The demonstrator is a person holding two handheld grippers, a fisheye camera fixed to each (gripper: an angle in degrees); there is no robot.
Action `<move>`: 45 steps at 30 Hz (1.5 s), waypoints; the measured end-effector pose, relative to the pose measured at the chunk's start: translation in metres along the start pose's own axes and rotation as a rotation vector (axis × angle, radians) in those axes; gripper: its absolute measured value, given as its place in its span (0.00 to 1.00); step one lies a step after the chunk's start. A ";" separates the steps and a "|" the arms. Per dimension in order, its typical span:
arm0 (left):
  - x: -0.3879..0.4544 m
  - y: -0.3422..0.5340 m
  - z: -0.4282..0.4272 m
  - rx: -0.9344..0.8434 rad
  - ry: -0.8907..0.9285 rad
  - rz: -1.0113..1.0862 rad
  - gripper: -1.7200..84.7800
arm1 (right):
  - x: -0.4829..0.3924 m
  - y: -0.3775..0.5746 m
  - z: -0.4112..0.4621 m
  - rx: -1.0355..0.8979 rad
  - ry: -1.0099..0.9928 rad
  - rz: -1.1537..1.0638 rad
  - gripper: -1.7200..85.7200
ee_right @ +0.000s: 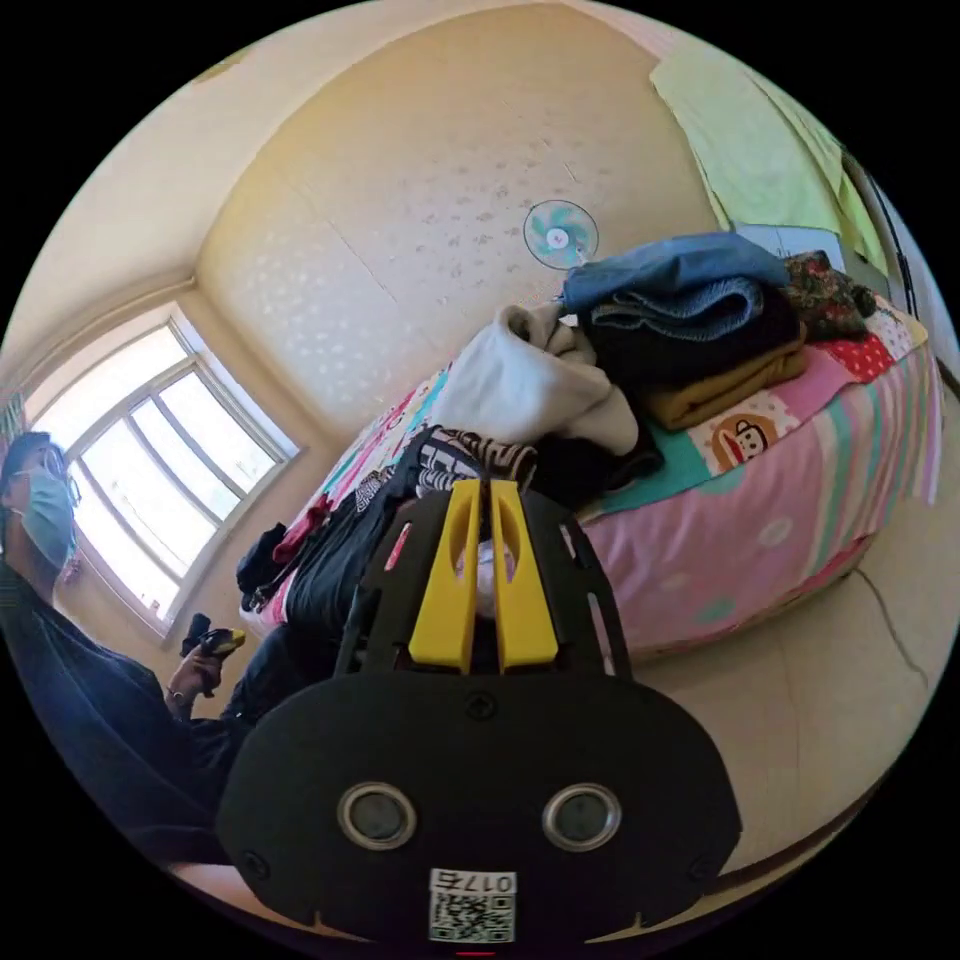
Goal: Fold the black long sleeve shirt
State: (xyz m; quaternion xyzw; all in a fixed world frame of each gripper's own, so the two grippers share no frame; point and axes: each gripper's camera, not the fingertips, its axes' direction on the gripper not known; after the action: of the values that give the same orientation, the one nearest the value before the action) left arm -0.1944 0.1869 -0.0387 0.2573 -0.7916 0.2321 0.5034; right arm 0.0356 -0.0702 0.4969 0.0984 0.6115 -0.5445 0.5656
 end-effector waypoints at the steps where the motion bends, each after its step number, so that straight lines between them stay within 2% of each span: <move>1: 0.002 -0.002 0.000 -0.003 -0.014 0.007 0.01 | 0.004 0.008 -0.009 0.027 0.014 0.037 0.06; 3: 0.008 -0.011 0.003 -0.022 -0.061 0.026 0.01 | 0.007 0.012 -0.019 0.046 0.026 0.079 0.07; 6: 0.010 -0.020 0.011 -0.034 -0.057 0.016 0.01 | 0.018 0.009 -0.032 0.109 -0.072 0.219 0.13; 9: 0.009 -0.022 0.021 -0.038 -0.010 0.013 0.01 | 0.048 0.004 -0.022 0.106 -0.254 0.474 0.17; 10: 0.009 -0.022 0.023 -0.041 -0.003 0.013 0.01 | 0.063 0.002 -0.011 0.090 -0.371 0.578 0.17; 11: 0.007 -0.022 0.025 -0.047 0.001 0.012 0.01 | 0.078 0.001 0.000 0.101 -0.490 0.670 0.18; 14: -0.001 -0.020 0.027 -0.056 -0.002 -0.007 0.01 | 0.113 -0.004 0.026 0.093 -0.629 0.891 0.16; 16: -0.008 -0.020 0.021 -0.049 0.008 -0.023 0.01 | 0.121 -0.016 0.032 0.097 -0.685 0.927 0.12; 18: -0.016 -0.019 0.006 -0.001 0.004 -0.032 0.01 | 0.112 -0.038 0.021 0.166 -0.689 0.862 0.08; 19: -0.017 -0.019 0.002 0.011 -0.001 -0.033 0.01 | 0.099 -0.058 0.011 0.165 -0.619 0.814 0.07; 21: -0.024 -0.021 -0.009 0.045 -0.015 -0.019 0.01 | 0.071 -0.093 -0.002 0.157 -0.428 0.704 0.06; 23: -0.026 -0.026 -0.009 0.027 -0.024 0.035 0.01 | 0.018 -0.148 0.009 0.146 -0.182 0.464 0.06; 28: -0.027 -0.044 0.015 -0.069 0.011 0.102 0.01 | -0.111 -0.239 0.110 0.131 -0.267 0.031 0.06; 33: -0.025 -0.056 0.034 -0.097 -0.064 0.118 0.07 | -0.265 -0.253 0.289 -0.129 -0.460 -0.321 0.07; 35: -0.024 -0.057 0.030 -0.077 -0.130 0.114 0.10 | -0.302 -0.225 0.382 -0.379 -0.631 -0.308 0.10; 37: -0.024 -0.056 0.022 -0.038 -0.209 0.124 0.12 | -0.298 -0.205 0.418 -0.450 -0.685 -0.240 0.11; 39: -0.033 -0.056 0.014 0.009 -0.331 0.102 0.12 | -0.276 -0.187 0.427 -0.423 -0.621 -0.201 0.12; 41: -0.047 -0.061 0.014 0.033 -0.386 0.060 0.14 | -0.231 -0.157 0.429 -0.445 -0.430 -0.129 0.13; 45: -0.073 -0.091 0.034 0.092 -0.324 0.043 0.15 | -0.173 -0.090 0.412 -0.543 -0.195 -0.096 0.15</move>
State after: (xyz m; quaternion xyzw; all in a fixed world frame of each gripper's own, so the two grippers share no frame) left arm -0.1332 0.1094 -0.1091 0.2974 -0.8562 0.2344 0.3516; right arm 0.2685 -0.3397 0.7808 -0.1384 0.6817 -0.3937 0.6009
